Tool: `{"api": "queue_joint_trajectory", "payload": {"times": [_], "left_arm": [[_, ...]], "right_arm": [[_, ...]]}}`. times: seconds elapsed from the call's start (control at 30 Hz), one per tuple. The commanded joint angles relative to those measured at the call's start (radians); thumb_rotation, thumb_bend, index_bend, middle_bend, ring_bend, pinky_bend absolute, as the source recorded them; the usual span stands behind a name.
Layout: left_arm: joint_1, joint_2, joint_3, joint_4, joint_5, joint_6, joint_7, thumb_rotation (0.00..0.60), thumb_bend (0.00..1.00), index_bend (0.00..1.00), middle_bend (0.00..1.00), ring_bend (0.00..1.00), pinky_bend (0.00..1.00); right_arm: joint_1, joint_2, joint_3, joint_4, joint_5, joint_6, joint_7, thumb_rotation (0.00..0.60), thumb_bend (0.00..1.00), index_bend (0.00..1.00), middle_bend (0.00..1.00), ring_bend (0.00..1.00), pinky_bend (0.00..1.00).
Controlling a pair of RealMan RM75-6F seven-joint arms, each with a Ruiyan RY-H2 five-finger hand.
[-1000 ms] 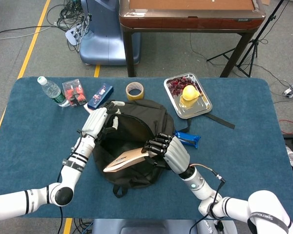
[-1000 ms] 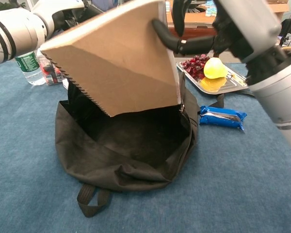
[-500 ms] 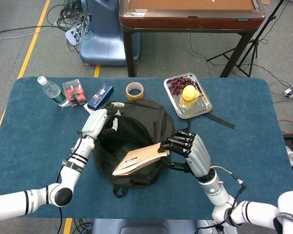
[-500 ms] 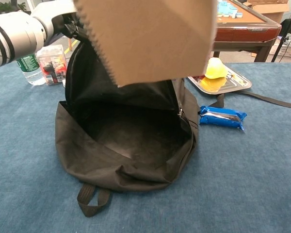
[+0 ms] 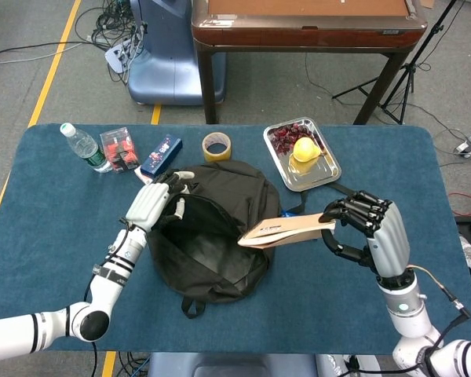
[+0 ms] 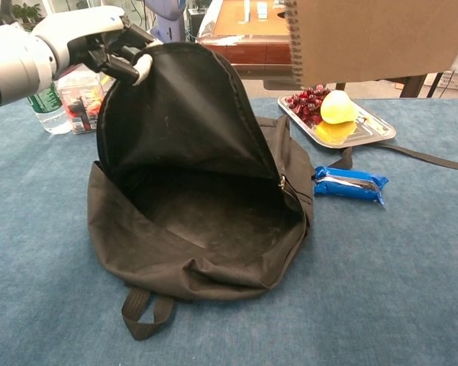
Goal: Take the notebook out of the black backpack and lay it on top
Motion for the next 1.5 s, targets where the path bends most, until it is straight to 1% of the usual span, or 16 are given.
{"api": "queue_joint_trajectory", "payload": {"times": [0.03, 0.1, 0.17, 0.23, 0.3, 0.5, 0.6, 0.73, 0.87, 1.17, 1.23, 1.3, 1.33, 1.4, 1.43, 1.5], "left_arm": [[0.007, 0.018, 0.02, -0.021, 0.003, 0.006, 0.032, 0.6, 0.6, 0.52, 0.17, 0.07, 0.09], [0.013, 0.029, 0.031, -0.035, 0.004, 0.008, 0.047, 0.6, 0.57, 0.49, 0.15, 0.05, 0.08], [0.018, 0.045, 0.042, -0.051, 0.0, 0.005, 0.062, 0.6, 0.5, 0.45, 0.13, 0.04, 0.08], [0.022, 0.059, 0.051, -0.064, -0.005, 0.002, 0.076, 0.6, 0.41, 0.36, 0.1, 0.02, 0.07], [0.026, 0.069, 0.058, -0.077, -0.008, 0.005, 0.09, 0.6, 0.34, 0.29, 0.08, 0.0, 0.07], [0.043, 0.109, 0.078, -0.121, -0.005, 0.011, 0.11, 0.6, 0.24, 0.09, 0.02, 0.0, 0.06], [0.055, 0.129, 0.088, -0.143, 0.006, 0.021, 0.116, 0.6, 0.21, 0.02, 0.0, 0.0, 0.06], [0.065, 0.154, 0.104, -0.167, 0.002, 0.021, 0.136, 0.6, 0.19, 0.0, 0.0, 0.0, 0.06], [0.074, 0.172, 0.104, -0.191, -0.014, 0.03, 0.14, 0.6, 0.19, 0.0, 0.0, 0.0, 0.06], [0.093, 0.21, 0.107, -0.26, -0.032, 0.08, 0.179, 0.6, 0.19, 0.0, 0.0, 0.0, 0.06], [0.097, 0.217, 0.107, -0.267, -0.036, 0.083, 0.18, 0.6, 0.19, 0.0, 0.0, 0.0, 0.06], [0.101, 0.22, 0.107, -0.269, -0.036, 0.086, 0.176, 0.6, 0.18, 0.0, 0.0, 0.0, 0.06], [0.102, 0.222, 0.107, -0.27, -0.037, 0.086, 0.176, 0.6, 0.17, 0.0, 0.0, 0.0, 0.06], [0.104, 0.228, 0.109, -0.272, -0.041, 0.085, 0.178, 0.6, 0.16, 0.0, 0.0, 0.0, 0.06], [0.104, 0.232, 0.11, -0.274, -0.047, 0.083, 0.181, 0.6, 0.15, 0.0, 0.0, 0.0, 0.06], [0.101, 0.254, 0.119, -0.289, -0.076, 0.066, 0.202, 0.6, 0.14, 0.0, 0.0, 0.0, 0.06]], "right_arm": [[-0.015, 0.017, 0.001, 0.039, 0.034, -0.041, 0.007, 0.6, 0.58, 0.98, 0.73, 0.7, 0.61], [-0.017, 0.022, 0.002, 0.063, 0.062, -0.078, 0.013, 0.6, 0.58, 0.98, 0.73, 0.7, 0.61], [-0.017, 0.023, 0.0, 0.087, 0.083, -0.116, 0.017, 0.6, 0.58, 0.98, 0.73, 0.7, 0.61], [-0.016, 0.019, 0.0, 0.104, 0.097, -0.142, 0.023, 0.6, 0.58, 0.98, 0.73, 0.7, 0.61], [-0.014, 0.012, -0.001, 0.123, 0.108, -0.172, 0.019, 0.6, 0.58, 0.98, 0.73, 0.7, 0.61], [0.001, -0.014, 0.005, 0.174, 0.13, -0.242, 0.012, 0.6, 0.58, 0.98, 0.73, 0.7, 0.61], [0.008, -0.028, 0.015, 0.2, 0.143, -0.267, 0.012, 0.6, 0.58, 0.98, 0.73, 0.7, 0.61], [0.023, -0.052, 0.029, 0.236, 0.152, -0.295, 0.0, 0.6, 0.58, 0.98, 0.73, 0.7, 0.61], [0.046, -0.087, 0.043, 0.281, 0.153, -0.32, -0.011, 0.6, 0.58, 0.98, 0.73, 0.7, 0.61], [0.127, -0.212, 0.082, 0.441, 0.175, -0.395, -0.024, 0.6, 0.58, 0.97, 0.72, 0.68, 0.62], [0.142, -0.23, 0.081, 0.449, 0.186, -0.427, -0.025, 0.6, 0.57, 0.91, 0.69, 0.65, 0.61], [0.153, -0.233, 0.074, 0.434, 0.194, -0.463, -0.032, 0.6, 0.53, 0.74, 0.6, 0.56, 0.56], [0.156, -0.231, 0.07, 0.425, 0.196, -0.476, -0.045, 0.6, 0.51, 0.69, 0.57, 0.53, 0.54], [0.159, -0.217, 0.061, 0.394, 0.208, -0.512, -0.085, 0.6, 0.42, 0.5, 0.44, 0.39, 0.44], [0.159, -0.207, 0.056, 0.375, 0.215, -0.531, -0.097, 0.6, 0.39, 0.43, 0.39, 0.33, 0.4], [0.158, -0.175, 0.049, 0.321, 0.237, -0.574, -0.114, 0.6, 0.34, 0.21, 0.21, 0.16, 0.27]]}}
